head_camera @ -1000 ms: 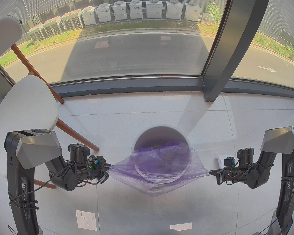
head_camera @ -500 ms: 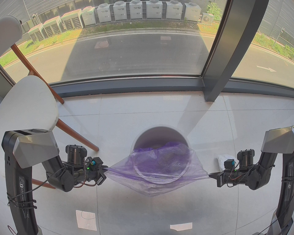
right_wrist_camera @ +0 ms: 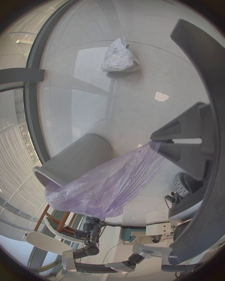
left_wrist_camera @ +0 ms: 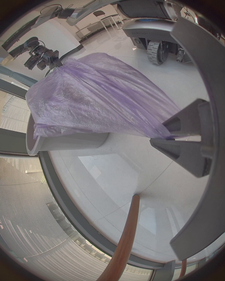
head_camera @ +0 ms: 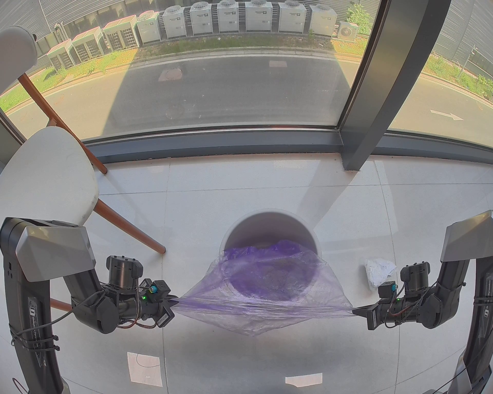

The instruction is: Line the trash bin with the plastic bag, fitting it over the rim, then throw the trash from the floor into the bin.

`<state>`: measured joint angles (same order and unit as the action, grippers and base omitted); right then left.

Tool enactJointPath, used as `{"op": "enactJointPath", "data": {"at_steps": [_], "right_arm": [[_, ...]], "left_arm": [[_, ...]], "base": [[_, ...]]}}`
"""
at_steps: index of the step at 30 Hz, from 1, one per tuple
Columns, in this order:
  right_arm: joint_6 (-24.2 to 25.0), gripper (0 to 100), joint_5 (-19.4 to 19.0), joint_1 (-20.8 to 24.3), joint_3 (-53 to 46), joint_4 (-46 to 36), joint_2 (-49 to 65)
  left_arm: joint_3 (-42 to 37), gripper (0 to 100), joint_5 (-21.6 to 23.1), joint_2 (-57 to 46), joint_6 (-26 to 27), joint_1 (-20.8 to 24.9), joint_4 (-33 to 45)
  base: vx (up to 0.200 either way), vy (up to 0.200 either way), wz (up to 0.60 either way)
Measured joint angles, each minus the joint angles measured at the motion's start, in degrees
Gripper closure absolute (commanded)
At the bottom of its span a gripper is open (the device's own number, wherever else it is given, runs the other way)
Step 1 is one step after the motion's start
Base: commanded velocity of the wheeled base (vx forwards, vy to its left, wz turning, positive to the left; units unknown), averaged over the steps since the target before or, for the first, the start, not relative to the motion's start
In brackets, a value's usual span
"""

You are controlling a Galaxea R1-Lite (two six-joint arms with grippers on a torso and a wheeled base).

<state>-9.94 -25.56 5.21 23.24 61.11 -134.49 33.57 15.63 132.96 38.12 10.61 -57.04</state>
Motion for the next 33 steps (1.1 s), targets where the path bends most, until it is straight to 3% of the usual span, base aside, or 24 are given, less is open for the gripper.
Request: {"op": "enactJointPath", "data": {"at_steps": [7, 20, 30, 33], "right_arm": [[-0.84, 100, 0.28, -0.22, 1.51, 0.20, -0.52], [-0.43, 100, 0.46, -3.10, 9.47, 0.68, -2.36], [0.83, 100, -0.57, -5.25, 9.90, 0.57, 0.22], [1.23, 100, -2.46, -5.10, 9.31, 0.57, 1.30]], "left_arm": [[2.28, 100, 0.02, 0.56, 0.02, -0.38, -0.07], [14.87, 100, -0.22, 4.89, -0.54, -1.71, -0.02], [16.51, 100, -0.04, 5.29, -3.67, -1.40, -3.58], [15.76, 100, 0.57, 5.22, -4.18, -0.94, -4.93]], "base": [[0.000, 0.000, 0.00], [0.000, 0.000, 0.00], [0.000, 0.000, 0.00], [0.000, 0.000, 0.00]]}}
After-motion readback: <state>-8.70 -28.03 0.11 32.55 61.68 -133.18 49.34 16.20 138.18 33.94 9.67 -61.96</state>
